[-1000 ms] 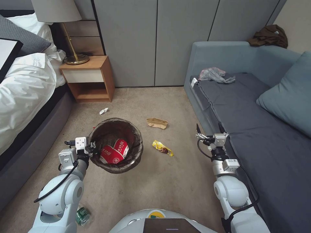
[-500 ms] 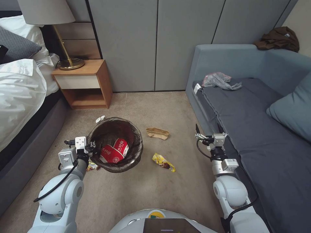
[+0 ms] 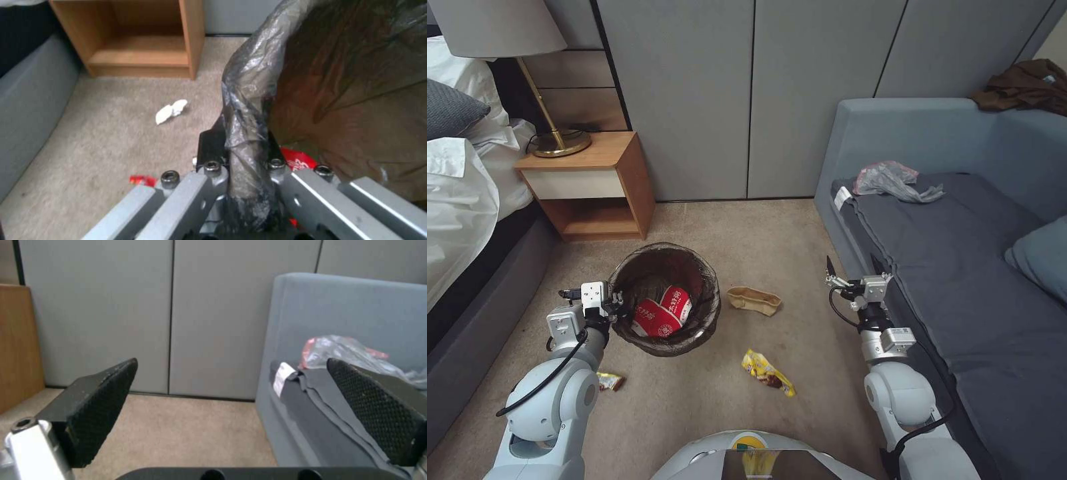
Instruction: Pick up the trash bin, then pick up the garbage from the floor and place it into the trash bin.
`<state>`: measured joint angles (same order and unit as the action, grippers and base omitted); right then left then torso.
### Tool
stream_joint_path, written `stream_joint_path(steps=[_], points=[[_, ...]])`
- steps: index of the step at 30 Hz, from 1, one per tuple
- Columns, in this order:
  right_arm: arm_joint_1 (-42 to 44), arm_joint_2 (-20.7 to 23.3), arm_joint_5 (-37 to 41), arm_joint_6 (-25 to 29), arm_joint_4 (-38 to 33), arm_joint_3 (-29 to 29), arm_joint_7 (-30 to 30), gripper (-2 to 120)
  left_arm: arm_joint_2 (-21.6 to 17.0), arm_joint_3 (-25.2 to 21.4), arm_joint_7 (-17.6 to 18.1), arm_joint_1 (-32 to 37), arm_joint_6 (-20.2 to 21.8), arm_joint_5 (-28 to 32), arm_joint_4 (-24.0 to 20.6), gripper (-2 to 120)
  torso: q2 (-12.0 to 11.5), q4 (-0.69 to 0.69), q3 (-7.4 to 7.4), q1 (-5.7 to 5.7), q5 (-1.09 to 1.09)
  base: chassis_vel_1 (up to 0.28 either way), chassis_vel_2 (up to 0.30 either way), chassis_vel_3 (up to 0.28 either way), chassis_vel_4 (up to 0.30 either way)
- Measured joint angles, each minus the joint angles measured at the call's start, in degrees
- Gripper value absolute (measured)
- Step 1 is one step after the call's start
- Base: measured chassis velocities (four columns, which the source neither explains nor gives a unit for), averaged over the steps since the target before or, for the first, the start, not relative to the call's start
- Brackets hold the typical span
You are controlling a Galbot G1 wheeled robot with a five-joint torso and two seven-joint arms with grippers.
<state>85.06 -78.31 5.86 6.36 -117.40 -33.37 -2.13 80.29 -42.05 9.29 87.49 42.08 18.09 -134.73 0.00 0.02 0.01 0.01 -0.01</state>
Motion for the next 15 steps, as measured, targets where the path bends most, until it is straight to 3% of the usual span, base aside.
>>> stream_joint_path(steps=[3,6,7,9,11,14,15], points=[[-0.1,1.3,0.0,-4.8,-0.9,0.8,-3.0,100,0.1,0.0,0.0,-0.1,0.0,0.0,0.2,0,0.0,-0.04,0.00,0.00,0.01,-0.112,0.045,0.062,-0.081],[-0.7,4.8,4.0,-18.3,-4.3,3.6,-9.4,100,-0.1,0.1,0.0,-0.1,0.0,0.0,0.3,0,0.0,-0.02,-0.02,-0.01,0.01,0.014,-0.010,-0.019,0.015],[-0.7,4.8,4.0,-18.3,-4.3,3.6,-9.4,100,-0.1,0.1,0.0,-0.1,0.0,0.0,0.3,0,0.0,-0.02,-0.02,-0.01,0.01,0.042,-0.031,-0.056,0.046],[-2.4,8.6,9.9,-28.0,-5.9,5.4,-11.8,100,-0.2,0.1,0.0,-0.2,0.0,0.0,0.4,0,0.0,-0.04,-0.02,-0.01,0.03,0.035,-0.016,-0.028,0.020],[-3.4,10.9,13.3,-31.2,-6.2,6.2,-12.4,100,-0.3,0.0,-0.1,-0.3,0.0,0.0,0.5,0,0.0,-0.04,-0.02,-0.01,0.02,0.000,0.000,0.000,0.000],[-8.5,19.1,28.1,-44.2,-6.5,10.3,-15.0,100,-0.3,-0.1,-0.1,-0.2,0.0,0.0,0.5,0,0.0,-0.03,-0.01,-0.01,0.02,0.000,0.000,0.000,0.000],[-8.5,19.1,28.1,-44.2,-6.5,10.3,-15.0,100,-0.3,-0.1,-0.1,-0.2,0.0,0.0,0.5,0,0.0,-0.03,-0.01,-0.01,0.02,0.000,0.000,0.000,0.000]])
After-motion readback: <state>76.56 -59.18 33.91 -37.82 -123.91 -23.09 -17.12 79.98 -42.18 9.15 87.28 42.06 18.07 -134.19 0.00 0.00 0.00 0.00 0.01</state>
